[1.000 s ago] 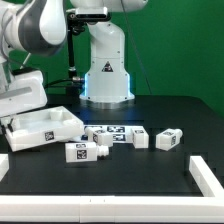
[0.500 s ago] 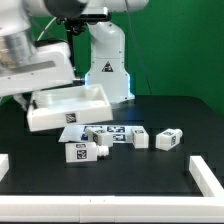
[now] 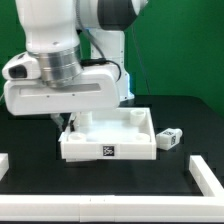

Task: Assemble one leg

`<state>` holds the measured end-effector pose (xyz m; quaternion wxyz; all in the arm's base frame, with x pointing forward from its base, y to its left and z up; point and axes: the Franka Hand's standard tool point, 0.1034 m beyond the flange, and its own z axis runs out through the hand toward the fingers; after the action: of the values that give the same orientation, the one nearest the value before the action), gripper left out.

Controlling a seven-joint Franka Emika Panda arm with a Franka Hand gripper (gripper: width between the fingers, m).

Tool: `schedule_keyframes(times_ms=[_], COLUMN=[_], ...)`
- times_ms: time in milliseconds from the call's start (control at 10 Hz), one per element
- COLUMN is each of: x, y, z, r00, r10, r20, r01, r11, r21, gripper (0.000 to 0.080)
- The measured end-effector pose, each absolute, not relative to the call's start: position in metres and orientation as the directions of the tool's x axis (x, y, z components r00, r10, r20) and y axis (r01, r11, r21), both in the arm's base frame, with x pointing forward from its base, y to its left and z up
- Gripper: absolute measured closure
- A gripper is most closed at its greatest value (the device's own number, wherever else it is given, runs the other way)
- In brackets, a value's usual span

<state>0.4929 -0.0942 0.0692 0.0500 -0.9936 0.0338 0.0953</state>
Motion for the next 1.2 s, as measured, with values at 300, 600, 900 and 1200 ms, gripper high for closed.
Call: schedule_keyframes(times_ms=[300, 600, 900, 1200], x=[0.492, 0.509, 0.550, 0.549], y=[-0.094, -0.074, -0.046, -0.047], z=[0.068, 0.065, 0.058, 0.056], r00=[0.979, 0.979, 0.986, 0.986], r10=[-0.057, -0.076, -0.044, -0.044], r20=[-0.195, -0.191, -0.160, -0.163], r01=[-0.076, -0.092, -0.057, -0.057], r11=[-0.993, -0.993, -0.995, -0.995], r21=[-0.093, -0.078, -0.077, -0.076], gripper=[0.0745, 0.0745, 0.0745, 0.0745])
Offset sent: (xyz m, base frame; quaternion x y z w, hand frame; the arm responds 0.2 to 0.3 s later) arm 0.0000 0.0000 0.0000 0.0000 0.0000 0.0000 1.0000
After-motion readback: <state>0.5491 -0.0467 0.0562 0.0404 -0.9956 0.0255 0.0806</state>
